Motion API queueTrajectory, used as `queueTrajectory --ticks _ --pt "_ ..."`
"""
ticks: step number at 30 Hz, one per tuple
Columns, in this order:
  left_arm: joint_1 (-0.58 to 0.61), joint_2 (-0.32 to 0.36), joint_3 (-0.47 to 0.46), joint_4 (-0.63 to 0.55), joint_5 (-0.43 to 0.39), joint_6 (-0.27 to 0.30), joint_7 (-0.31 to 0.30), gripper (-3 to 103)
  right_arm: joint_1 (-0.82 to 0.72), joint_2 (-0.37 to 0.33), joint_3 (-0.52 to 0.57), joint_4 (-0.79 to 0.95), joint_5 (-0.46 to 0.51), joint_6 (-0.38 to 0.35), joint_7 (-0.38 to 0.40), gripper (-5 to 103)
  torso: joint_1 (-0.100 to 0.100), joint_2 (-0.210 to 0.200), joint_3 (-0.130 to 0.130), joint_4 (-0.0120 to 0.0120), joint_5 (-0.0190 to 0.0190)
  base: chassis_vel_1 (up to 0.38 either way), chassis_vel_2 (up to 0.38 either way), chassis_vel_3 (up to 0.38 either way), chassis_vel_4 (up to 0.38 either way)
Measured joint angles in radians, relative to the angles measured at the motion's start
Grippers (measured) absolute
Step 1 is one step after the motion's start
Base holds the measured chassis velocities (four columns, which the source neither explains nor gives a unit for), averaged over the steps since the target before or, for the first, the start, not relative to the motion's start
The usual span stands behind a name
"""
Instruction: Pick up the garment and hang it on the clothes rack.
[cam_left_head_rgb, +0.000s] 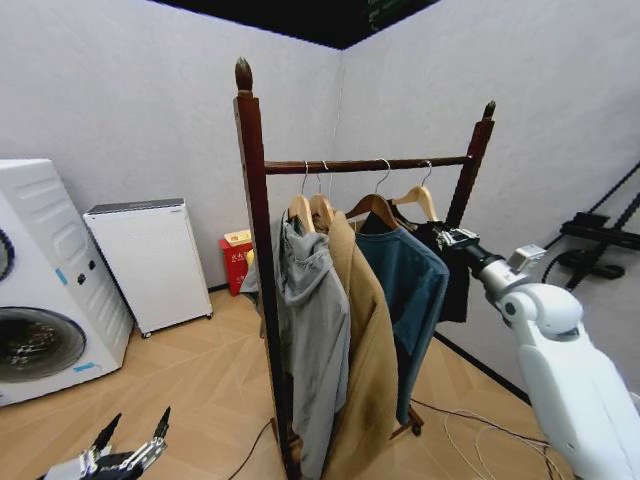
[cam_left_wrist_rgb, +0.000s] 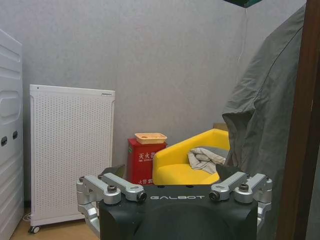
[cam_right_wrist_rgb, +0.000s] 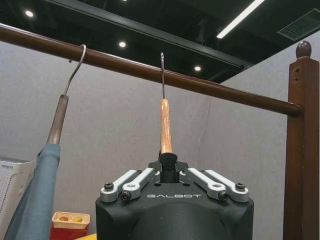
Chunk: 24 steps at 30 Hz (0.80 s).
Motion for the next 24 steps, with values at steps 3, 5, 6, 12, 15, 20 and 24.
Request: queueTrajectory --ticks 3,5,6,12,15,20,24 --pt "0.0 0.0 0.0 0.0 0.0 0.0 0.0 100 0.024 -0.001 -0.011 -0.006 0.006 -0.005 0.009 11 0.0 0.0 0.0 0.0001 -0.0004 0.0 0.0 0.0 0.0" --pt "0.0 0.0 0.0 0.0 0.0 0.0 0.0 100 0.041 -0.001 -0.022 -0.011 0.007 -0.009 0.013 11 0.0 0.0 0.0 0.0002 -0.0004 0.0 0.0 0.0 0.0" --pt "0.0 0.0 0.0 0.0 0.0 0.0 0.0 100 0.056 -0.002 -0.032 -0.014 0.009 -0.017 0.016 11 0.0 0.0 0.0 0.0003 -0.0003 0.0 0.0 0.0 0.0" --pt "0.0 0.0 0.0 0.0 0.0 0.0 0.0 100 0.1 -0.004 -0.074 -0.042 0.011 -0.038 0.032 11 0.0 0.0 0.0 0.0003 -0.0003 0.0 0.0 0.0 0.0" --pt "0.0 0.0 0.0 0.0 0.0 0.0 0.0 100 0.118 -0.001 -0.093 -0.069 0.008 -0.044 0.036 11 0.0 0.0 0.0 0.0003 -0.0003 0.0 0.0 0.0 0.0" --pt "0.0 0.0 0.0 0.0 0.0 0.0 0.0 100 0.142 0.004 -0.115 -0.116 0.006 -0.045 0.038 11 0.0 0.0 0.0 0.0001 -0.0003 0.0 0.0 0.0 0.0" --pt "0.0 0.0 0.0 0.0 0.0 0.0 0.0 100 0.151 0.005 -0.125 -0.134 0.007 -0.045 0.038 11 0.0 0.0 0.0 0.0002 -0.0003 0.0 0.0 0.0 0.0"
